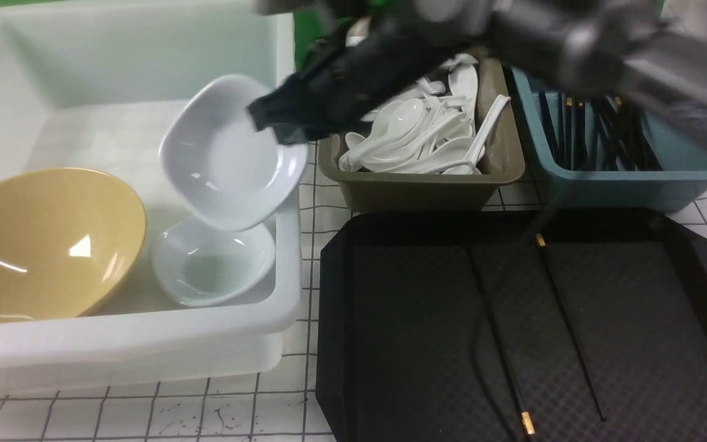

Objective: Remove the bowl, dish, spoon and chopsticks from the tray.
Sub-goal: Use the right arm to put the plate into the large storage box on the left

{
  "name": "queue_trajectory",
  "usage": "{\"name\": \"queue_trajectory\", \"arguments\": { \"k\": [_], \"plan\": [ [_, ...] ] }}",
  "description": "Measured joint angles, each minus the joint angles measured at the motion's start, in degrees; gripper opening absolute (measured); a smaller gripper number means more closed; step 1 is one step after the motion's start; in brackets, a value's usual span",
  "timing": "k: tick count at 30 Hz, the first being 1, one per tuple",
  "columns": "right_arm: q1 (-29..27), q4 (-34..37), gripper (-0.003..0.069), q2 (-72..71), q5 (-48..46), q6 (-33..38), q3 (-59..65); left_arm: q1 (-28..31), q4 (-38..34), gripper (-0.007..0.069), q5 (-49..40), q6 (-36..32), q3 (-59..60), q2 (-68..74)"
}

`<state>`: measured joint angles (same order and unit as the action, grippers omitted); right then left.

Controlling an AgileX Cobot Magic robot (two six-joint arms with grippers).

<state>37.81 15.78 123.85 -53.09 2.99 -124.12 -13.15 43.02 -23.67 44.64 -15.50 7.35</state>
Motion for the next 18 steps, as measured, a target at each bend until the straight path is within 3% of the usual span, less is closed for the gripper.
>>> {"name": "queue_trajectory", "arguments": {
  "k": [6,8,13,15,16,18],
  "plan": [
    [4.3,-11.9,0.0096,17.0,-16.4,-8.6,-28.1,0.0,0.0,-0.0008,0.1,0.0,0.0,0.0],
    [4.7,-12.0,0.0122,19.7,-17.3,-9.5,-32.1,0.0,0.0,-0.0008,0.2,0.0,0.0,0.0],
    [5.1,-9.2,0.0253,21.7,-18.7,-9.7,-35.2,0.0,0.0,-0.0008,0.4,0.0,0.0,-0.1],
    [5.1,-9.4,0.036,21.3,-18.9,-9.0,-35.6,0.0,-0.4,-0.0008,0.5,0.0,0.0,-0.8],
    [5.1,-9.4,0.036,21.2,-19.0,-8.8,-35.6,0.0,-0.4,-0.0008,0.5,0.0,0.0,-0.9],
    [4.5,-9.8,0.043,18.1,-19.3,-8.1,-35.1,0.0,-1.1,-0.0011,0.5,0.0,0.0,-2.2]
  ]
}}
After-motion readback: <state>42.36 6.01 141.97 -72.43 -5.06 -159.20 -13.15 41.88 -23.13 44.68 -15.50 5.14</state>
